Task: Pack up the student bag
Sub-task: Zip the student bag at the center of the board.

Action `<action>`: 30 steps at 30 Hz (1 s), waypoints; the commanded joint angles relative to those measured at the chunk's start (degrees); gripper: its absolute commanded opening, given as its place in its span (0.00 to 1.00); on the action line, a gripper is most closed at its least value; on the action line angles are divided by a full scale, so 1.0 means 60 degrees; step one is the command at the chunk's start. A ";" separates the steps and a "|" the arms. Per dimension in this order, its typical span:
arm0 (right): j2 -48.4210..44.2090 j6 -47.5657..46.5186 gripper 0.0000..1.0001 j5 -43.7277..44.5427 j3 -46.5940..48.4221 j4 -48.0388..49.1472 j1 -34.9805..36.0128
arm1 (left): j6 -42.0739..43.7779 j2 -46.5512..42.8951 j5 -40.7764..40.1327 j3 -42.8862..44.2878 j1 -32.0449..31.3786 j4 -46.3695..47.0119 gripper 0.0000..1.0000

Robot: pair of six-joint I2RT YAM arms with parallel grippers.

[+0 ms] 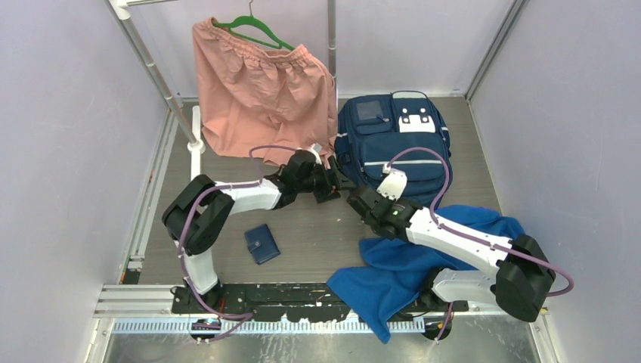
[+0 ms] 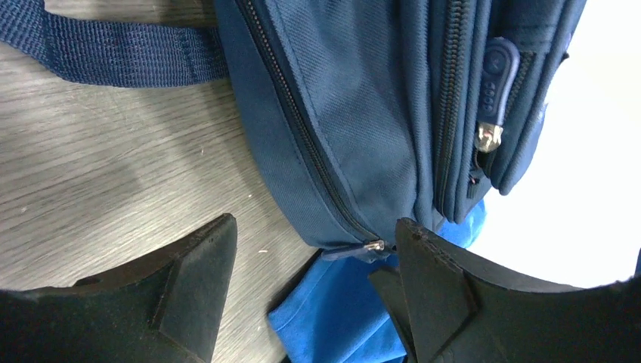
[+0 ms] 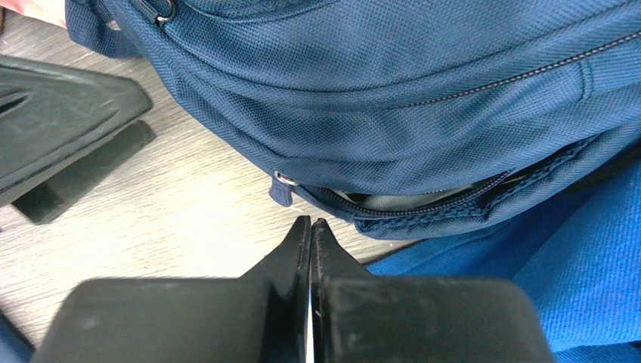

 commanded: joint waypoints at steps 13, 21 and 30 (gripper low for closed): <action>-0.0971 -0.0019 0.62 -0.0307 -0.0309 0.0247 -0.0080 | -0.1238 0.1578 -0.0942 0.1047 -0.0247 0.2812 0.01; 0.0184 0.0535 0.57 0.0129 0.0573 -0.0142 -0.0135 | -0.1419 0.1690 -0.0317 0.0973 -0.0247 0.3168 0.00; 0.1381 0.1764 0.53 -0.0139 0.0591 0.0477 -0.0717 | -0.1460 0.1708 -0.0073 0.0893 -0.0247 0.3353 0.00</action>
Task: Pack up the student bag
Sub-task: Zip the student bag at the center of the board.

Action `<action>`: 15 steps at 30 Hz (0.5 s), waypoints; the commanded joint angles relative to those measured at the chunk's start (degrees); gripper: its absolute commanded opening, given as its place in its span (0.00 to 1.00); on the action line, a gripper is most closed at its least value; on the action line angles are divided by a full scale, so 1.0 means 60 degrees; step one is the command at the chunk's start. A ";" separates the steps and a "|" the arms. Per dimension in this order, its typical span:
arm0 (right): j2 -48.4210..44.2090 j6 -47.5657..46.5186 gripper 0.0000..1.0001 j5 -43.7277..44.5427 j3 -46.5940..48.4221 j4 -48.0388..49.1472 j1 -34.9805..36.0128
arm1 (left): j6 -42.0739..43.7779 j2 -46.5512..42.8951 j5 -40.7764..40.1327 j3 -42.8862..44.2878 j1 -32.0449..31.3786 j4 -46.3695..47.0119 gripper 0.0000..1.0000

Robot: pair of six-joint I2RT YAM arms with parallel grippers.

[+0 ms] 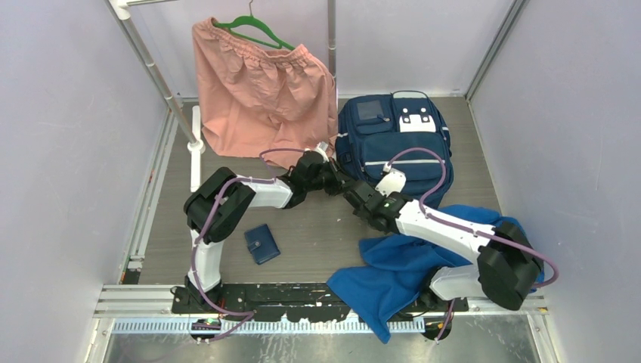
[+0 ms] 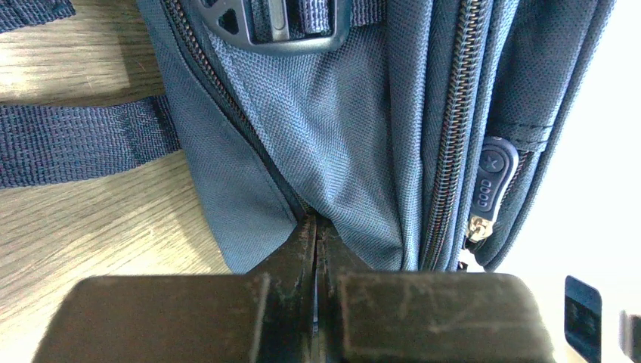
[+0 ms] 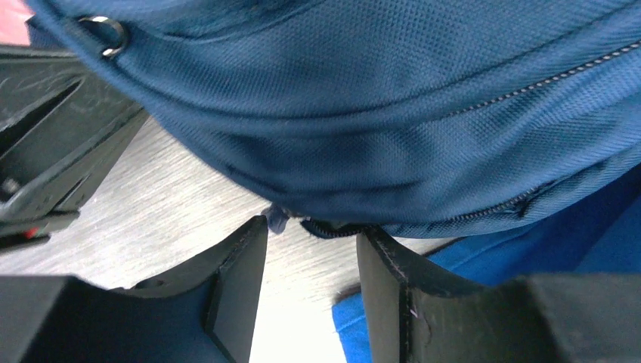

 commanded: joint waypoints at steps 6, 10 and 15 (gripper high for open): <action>0.0946 0.1177 0.50 0.0106 0.0228 0.0800 -0.0732 | -0.0064 0.0032 0.0293 0.0240 -0.0018 0.1033 0.00; 0.1168 0.0883 0.41 0.0179 0.0506 0.0651 -0.0988 | -0.0064 0.0027 0.0342 0.0175 -0.0018 0.1027 0.00; 0.0868 0.0668 0.28 -0.0102 0.0494 0.0589 -0.1119 | -0.0005 0.0020 0.0331 0.0216 -0.0003 0.0967 0.00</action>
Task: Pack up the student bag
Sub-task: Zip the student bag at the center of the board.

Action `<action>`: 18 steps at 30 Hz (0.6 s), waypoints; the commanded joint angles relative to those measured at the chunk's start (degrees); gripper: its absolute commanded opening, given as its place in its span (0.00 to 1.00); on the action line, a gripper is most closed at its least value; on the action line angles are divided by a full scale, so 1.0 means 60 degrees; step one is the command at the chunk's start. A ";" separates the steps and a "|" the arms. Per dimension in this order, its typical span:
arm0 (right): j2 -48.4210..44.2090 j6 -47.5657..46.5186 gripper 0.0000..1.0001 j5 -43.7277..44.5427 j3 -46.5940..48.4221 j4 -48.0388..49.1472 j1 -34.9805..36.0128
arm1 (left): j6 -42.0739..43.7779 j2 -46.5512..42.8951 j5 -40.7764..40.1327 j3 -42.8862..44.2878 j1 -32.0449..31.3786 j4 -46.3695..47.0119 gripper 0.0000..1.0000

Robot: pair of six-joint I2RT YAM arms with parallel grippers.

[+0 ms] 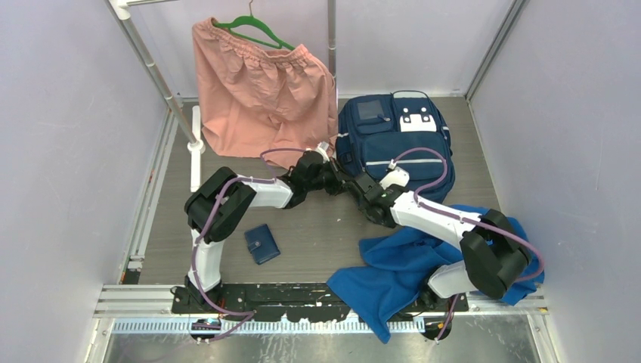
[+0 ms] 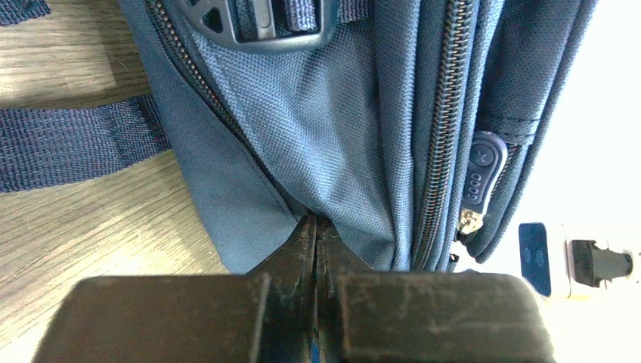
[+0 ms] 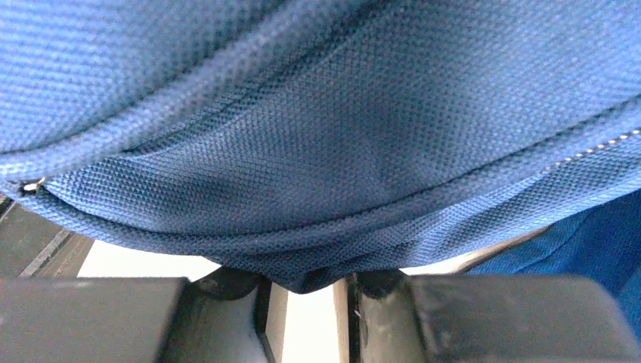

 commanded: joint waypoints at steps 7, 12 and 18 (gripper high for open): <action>-0.1403 -0.0502 0.43 -0.0635 0.0344 -0.0243 0.0067 | 0.0044 0.0094 0.0207 0.0383 -0.0007 0.0701 0.00; -0.1507 -0.0667 0.43 -0.0892 0.0559 -0.0231 0.0162 | 0.0040 0.0157 0.0221 0.0460 -0.0007 0.0706 0.00; -0.1371 -0.0696 0.43 -0.1554 0.0465 0.0108 0.0247 | 0.0055 0.0181 0.0215 0.0460 -0.0007 0.0659 0.00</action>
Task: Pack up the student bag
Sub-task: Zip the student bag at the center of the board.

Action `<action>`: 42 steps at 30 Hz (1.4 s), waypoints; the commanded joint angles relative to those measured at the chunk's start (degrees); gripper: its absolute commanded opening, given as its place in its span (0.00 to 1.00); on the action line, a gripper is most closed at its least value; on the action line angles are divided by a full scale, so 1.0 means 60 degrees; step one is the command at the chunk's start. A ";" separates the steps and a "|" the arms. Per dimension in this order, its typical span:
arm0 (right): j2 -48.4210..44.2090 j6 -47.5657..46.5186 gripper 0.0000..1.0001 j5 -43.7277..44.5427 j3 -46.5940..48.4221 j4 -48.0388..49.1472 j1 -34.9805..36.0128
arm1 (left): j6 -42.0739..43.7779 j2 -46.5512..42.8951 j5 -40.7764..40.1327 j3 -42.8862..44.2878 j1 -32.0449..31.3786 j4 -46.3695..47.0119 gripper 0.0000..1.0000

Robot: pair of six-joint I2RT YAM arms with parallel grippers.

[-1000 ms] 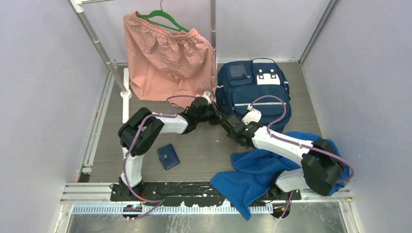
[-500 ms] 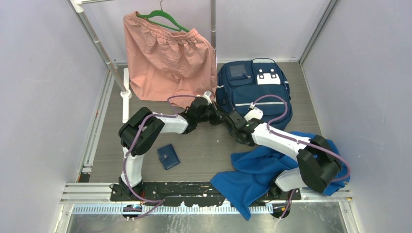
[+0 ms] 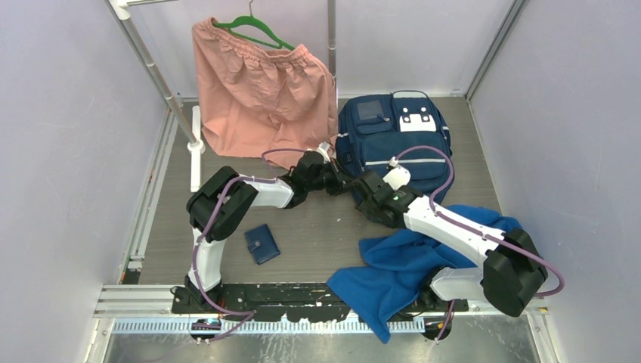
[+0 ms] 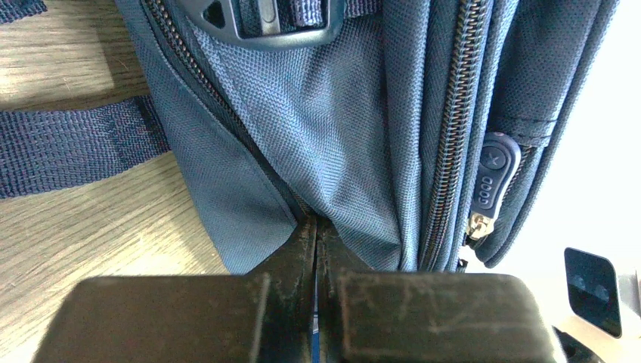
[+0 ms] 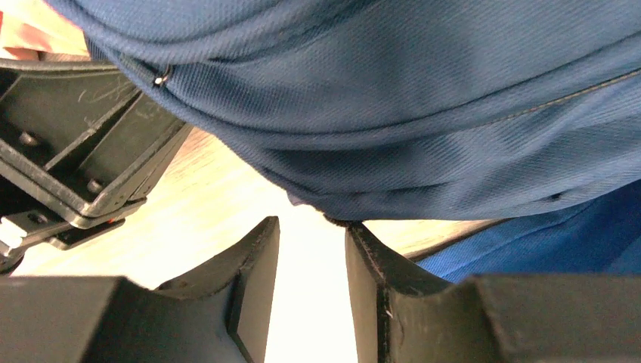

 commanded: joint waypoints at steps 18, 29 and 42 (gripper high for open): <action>0.1288 -0.0037 0.38 0.0553 0.1195 -0.0111 0.0250 | 0.0549 -0.0102 0.0639 0.0499 0.0059 0.0452 0.00; 0.1619 0.0410 0.37 0.1137 0.1173 -0.0346 0.0219 | 0.0506 -0.0072 0.0869 0.0442 0.0052 0.0537 0.00; 0.1069 0.0942 0.31 0.1683 0.0521 -0.0571 0.0087 | 0.0465 -0.0054 0.0967 0.0456 0.0052 0.0589 0.00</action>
